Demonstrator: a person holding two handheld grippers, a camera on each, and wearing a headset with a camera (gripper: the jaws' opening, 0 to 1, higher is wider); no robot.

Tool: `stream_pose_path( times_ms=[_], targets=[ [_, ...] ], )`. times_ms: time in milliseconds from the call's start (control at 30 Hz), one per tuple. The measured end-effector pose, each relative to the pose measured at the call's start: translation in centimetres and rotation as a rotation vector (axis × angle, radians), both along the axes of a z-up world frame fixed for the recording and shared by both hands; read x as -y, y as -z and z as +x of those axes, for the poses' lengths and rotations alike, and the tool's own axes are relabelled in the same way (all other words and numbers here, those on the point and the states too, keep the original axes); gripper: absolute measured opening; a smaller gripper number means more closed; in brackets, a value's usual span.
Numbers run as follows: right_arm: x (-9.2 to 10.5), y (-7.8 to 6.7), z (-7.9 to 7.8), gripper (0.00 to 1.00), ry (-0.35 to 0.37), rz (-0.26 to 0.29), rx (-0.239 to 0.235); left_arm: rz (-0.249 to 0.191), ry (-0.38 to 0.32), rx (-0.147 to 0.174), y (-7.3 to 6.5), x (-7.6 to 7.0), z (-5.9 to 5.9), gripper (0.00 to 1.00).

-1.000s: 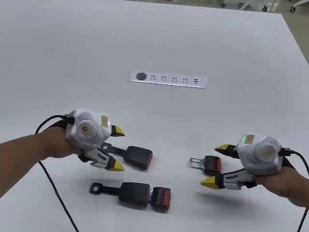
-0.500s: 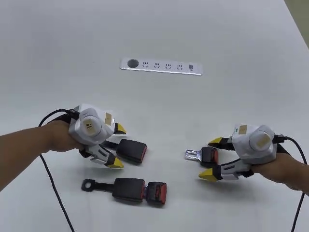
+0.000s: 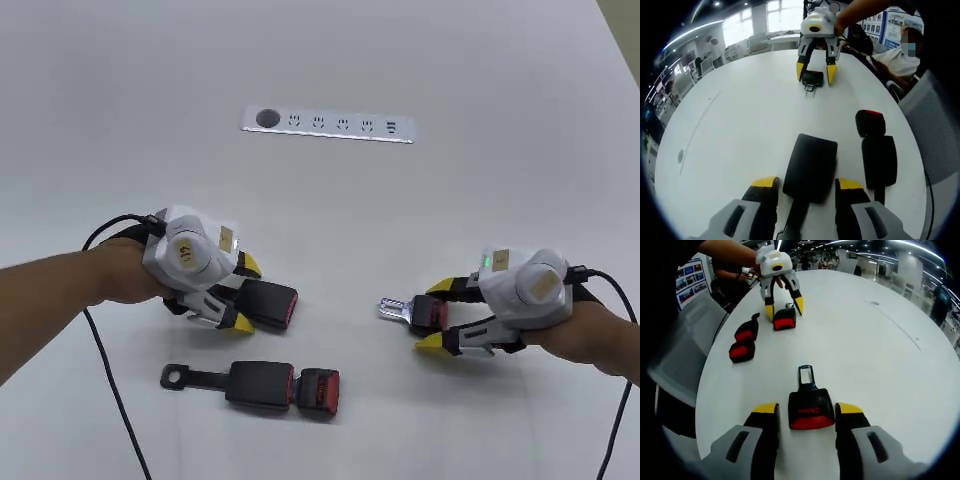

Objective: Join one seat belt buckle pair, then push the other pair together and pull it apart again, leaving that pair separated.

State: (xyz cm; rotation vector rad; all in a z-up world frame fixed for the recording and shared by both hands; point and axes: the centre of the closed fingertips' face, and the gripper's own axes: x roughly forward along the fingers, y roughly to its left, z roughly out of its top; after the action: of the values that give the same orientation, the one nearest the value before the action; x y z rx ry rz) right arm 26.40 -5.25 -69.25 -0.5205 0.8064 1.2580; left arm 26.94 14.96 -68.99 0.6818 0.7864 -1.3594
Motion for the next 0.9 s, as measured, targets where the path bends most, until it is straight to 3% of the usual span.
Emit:
stream_pose_path(
  times_ms=[133,567,733,900],
  targets=[
    [0.17,0.03,0.34,0.36,-0.001,-0.015,0.011,-0.010,-0.061,-0.001,-0.11,0.15,0.21,0.37],
    [0.71,-0.05,0.07,0.35,-0.138,-0.106,0.008,-0.002,-0.152,-0.002,-0.31,0.75,-0.16,0.36],
    [0.76,-0.20,-0.14,0.35,-0.145,-0.111,0.005,-0.005,-0.194,0.001,-0.57,1.00,-0.30,0.36],
    [0.73,-0.13,0.02,0.35,-0.147,-0.116,0.015,-0.007,-0.192,-0.001,-0.38,0.82,-0.01,0.36]
  ],
)
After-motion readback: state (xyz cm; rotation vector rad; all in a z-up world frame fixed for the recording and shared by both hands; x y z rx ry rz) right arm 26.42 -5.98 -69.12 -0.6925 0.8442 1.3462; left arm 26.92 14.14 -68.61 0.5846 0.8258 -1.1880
